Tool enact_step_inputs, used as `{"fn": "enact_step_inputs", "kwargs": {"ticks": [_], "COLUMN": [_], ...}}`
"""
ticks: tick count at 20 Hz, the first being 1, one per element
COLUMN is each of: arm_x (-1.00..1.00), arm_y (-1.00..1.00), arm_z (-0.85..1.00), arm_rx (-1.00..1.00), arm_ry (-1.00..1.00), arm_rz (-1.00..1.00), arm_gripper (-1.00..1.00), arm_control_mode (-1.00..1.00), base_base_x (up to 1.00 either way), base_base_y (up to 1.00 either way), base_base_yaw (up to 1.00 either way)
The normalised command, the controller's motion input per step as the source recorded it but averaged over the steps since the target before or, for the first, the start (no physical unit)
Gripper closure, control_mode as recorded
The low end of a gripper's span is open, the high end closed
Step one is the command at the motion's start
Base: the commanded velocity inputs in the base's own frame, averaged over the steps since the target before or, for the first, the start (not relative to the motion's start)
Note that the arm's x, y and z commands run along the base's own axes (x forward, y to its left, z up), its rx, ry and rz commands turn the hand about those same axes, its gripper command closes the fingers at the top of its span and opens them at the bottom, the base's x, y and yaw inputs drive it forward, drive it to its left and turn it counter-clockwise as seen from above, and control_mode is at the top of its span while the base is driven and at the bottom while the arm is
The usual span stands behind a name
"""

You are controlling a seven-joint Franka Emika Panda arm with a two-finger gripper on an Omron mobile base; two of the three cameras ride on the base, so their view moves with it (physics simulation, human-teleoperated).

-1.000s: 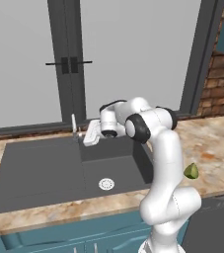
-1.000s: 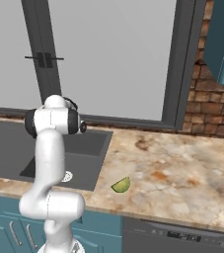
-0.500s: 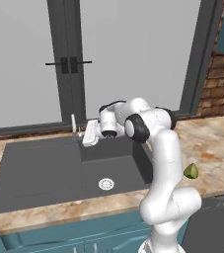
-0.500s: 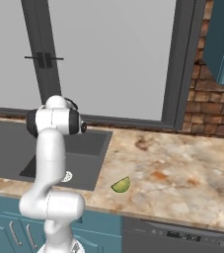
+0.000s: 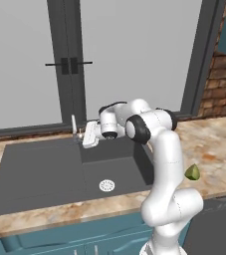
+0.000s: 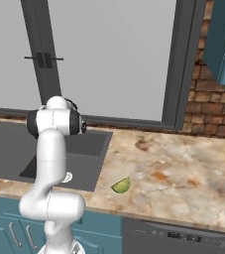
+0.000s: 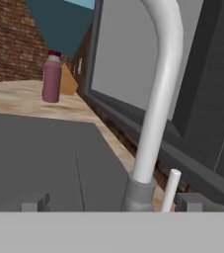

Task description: Turn on the sink faucet. Then move the lemon wedge from the counter to the sink. Turn off the sink. Move the vegetable from the sink to the pot next to the stove. Finally move the pot to the rear left burner.

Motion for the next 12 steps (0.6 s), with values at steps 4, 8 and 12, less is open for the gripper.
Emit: {"fn": "enact_step_inputs", "kwargs": {"ticks": [4, 8, 12], "arm_x": [0.00, 0.10, 0.18], "arm_y": [0.26, 0.32, 0.49], "arm_z": [0.00, 0.01, 0.05], "arm_rx": [0.00, 0.03, 0.04], "arm_ry": [0.03, 0.04, 0.05], "arm_rz": [0.08, 0.03, 0.00], "arm_gripper": [-1.00, -1.00, -1.00], "arm_control_mode": [-1.00, -1.00, -1.00], "base_base_x": [0.00, 0.00, 0.00], "base_base_y": [0.00, 0.00, 0.00], "base_base_yaw": [0.00, 0.00, 0.00]}}
